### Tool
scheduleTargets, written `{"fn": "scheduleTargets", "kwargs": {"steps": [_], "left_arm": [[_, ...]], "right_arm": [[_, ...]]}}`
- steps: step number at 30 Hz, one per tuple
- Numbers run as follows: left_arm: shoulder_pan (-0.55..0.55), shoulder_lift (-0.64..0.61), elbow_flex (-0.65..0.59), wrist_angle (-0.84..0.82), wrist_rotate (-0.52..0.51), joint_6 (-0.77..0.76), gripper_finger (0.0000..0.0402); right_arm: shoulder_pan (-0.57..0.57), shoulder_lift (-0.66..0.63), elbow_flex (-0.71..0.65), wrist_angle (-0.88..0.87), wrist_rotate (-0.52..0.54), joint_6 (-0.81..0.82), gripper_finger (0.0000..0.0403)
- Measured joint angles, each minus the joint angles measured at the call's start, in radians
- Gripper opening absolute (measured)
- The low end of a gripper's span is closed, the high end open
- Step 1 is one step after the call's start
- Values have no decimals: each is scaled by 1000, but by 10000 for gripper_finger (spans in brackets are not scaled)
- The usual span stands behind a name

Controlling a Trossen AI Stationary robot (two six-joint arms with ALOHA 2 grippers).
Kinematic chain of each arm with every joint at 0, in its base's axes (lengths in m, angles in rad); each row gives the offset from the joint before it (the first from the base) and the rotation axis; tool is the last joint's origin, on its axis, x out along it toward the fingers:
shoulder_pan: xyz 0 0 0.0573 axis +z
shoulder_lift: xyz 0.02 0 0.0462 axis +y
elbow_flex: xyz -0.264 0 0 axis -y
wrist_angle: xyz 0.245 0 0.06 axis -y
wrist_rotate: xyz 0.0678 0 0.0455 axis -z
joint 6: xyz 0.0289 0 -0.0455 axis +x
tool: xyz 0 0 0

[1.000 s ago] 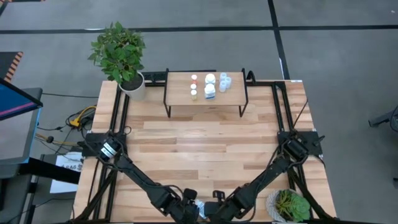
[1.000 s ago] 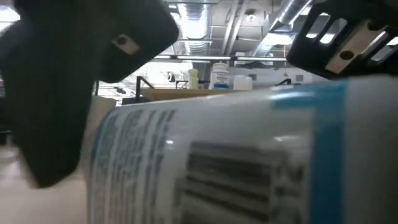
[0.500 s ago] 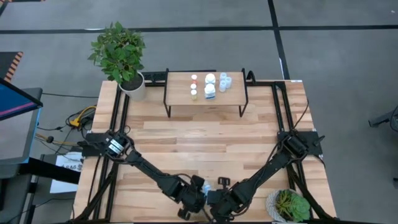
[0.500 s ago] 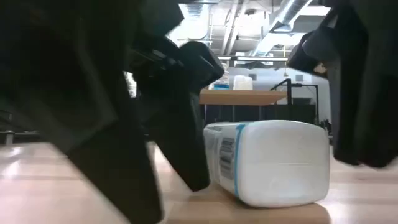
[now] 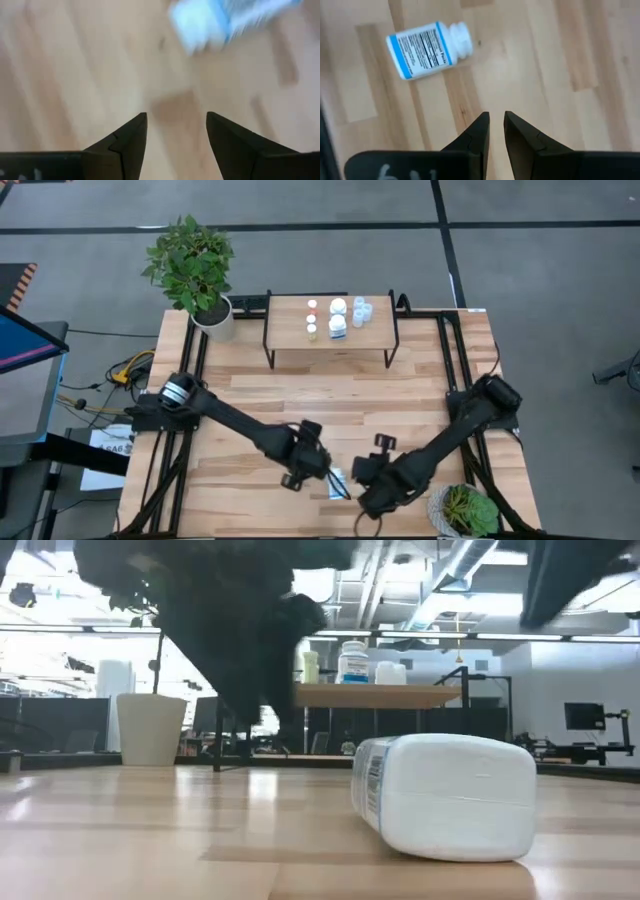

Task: Pick and place medicine bottles onto shelf by color
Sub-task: Put the white and blue pill bottle on the shelf aligned with white and blue pill bottles

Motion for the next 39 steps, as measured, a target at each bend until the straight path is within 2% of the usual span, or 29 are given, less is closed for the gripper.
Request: {"fn": "scheduleTargets", "kwargs": {"steps": [5, 8, 13, 20, 24, 29, 39], "left_arm": [[-4, -74, 0, -228, 21, -70, 192], [-35, -105, 0, -350, 38, -86, 192], [-82, -182, 0, -521, 40, -128, 192], [-101, -351, -1, -594, 29, -237, 192], [-106, -444, -1, -599, -35, -290, 192], [-106, -507, -1, -604, -100, -327, 192], [-103, -512, -1, -604, -142, -261, 192]], "right_arm": [[69, -91, -13, 14, 21, 110, 81], [121, -80, -13, 146, 19, 137, 81], [145, 48, -14, 448, 20, 54, 81], [85, 172, -15, 536, 49, 44, 81], [54, 210, -14, 693, -17, -48, 81], [28, 234, -14, 585, -31, -37, 81], [-68, 200, -14, 271, -17, -58, 81]]}}
